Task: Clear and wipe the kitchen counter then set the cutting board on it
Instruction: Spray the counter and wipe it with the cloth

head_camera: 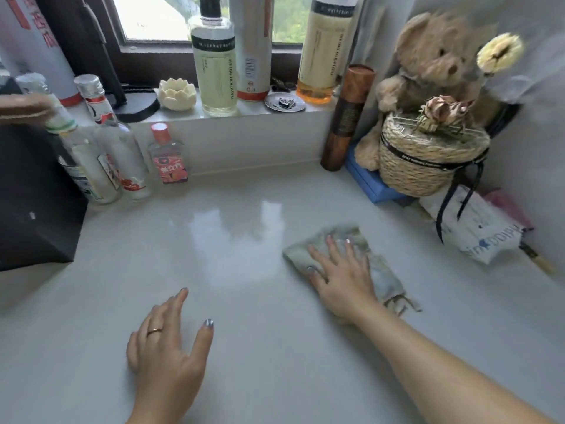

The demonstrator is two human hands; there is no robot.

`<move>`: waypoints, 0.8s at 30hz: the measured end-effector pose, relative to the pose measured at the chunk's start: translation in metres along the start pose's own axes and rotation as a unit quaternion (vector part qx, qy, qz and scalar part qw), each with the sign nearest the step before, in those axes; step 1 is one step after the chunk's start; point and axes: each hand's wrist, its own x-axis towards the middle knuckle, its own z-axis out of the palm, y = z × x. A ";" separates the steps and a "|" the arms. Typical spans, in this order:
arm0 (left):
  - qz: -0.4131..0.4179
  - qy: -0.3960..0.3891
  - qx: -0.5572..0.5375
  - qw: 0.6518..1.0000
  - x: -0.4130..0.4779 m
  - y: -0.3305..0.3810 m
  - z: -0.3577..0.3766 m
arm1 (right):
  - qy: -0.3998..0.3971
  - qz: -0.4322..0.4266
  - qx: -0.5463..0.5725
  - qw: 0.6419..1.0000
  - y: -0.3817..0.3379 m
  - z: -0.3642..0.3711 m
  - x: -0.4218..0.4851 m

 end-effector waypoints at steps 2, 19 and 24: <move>0.019 -0.027 0.000 0.999 -0.004 0.015 0.012 | 0.001 -0.063 0.001 0.998 -0.007 0.011 -0.039; 0.137 -0.171 0.099 0.971 -0.063 0.069 0.076 | 0.029 0.089 0.021 0.995 0.126 -0.006 -0.108; 0.149 -0.161 0.133 0.967 -0.075 0.074 0.091 | 0.056 0.278 0.036 0.958 0.230 -0.038 -0.138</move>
